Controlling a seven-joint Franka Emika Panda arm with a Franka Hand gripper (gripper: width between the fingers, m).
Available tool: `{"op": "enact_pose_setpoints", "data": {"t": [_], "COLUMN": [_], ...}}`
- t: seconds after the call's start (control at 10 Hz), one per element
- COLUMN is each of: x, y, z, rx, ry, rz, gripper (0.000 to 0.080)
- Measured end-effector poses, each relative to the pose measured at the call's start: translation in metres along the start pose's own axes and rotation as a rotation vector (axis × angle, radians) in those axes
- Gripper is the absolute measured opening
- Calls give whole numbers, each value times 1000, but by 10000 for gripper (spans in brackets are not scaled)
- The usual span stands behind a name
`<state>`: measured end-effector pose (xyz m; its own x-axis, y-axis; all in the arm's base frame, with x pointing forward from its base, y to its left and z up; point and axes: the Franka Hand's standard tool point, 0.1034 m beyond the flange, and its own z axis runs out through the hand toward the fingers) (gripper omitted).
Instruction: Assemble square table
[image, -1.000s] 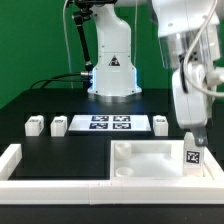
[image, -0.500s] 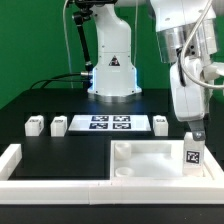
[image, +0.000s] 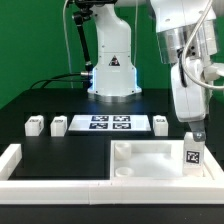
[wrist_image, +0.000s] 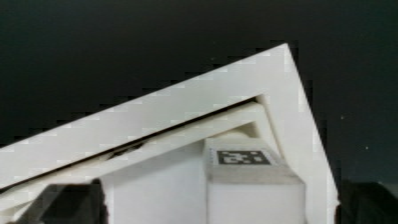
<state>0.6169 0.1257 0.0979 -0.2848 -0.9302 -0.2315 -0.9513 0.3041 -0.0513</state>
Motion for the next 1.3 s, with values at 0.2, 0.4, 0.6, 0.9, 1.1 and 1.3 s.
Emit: {"op": "enact_pose_setpoints", "data": {"t": [0.2,0.4,0.6,0.9,1.1,1.3], "x": [-2,-10,-9,-8,-8,3], "y": [6,18,15,16,17,39], "z": [-11,-18,-16,-15,-15,-13], "rx": [13,11,10,8,10,19], "ry": [-5,-9,-4,-3,-1,18], "rz": [-87,-223,-355,-502,-667,-867], "gripper": [649,649,649,649,649,649]}}
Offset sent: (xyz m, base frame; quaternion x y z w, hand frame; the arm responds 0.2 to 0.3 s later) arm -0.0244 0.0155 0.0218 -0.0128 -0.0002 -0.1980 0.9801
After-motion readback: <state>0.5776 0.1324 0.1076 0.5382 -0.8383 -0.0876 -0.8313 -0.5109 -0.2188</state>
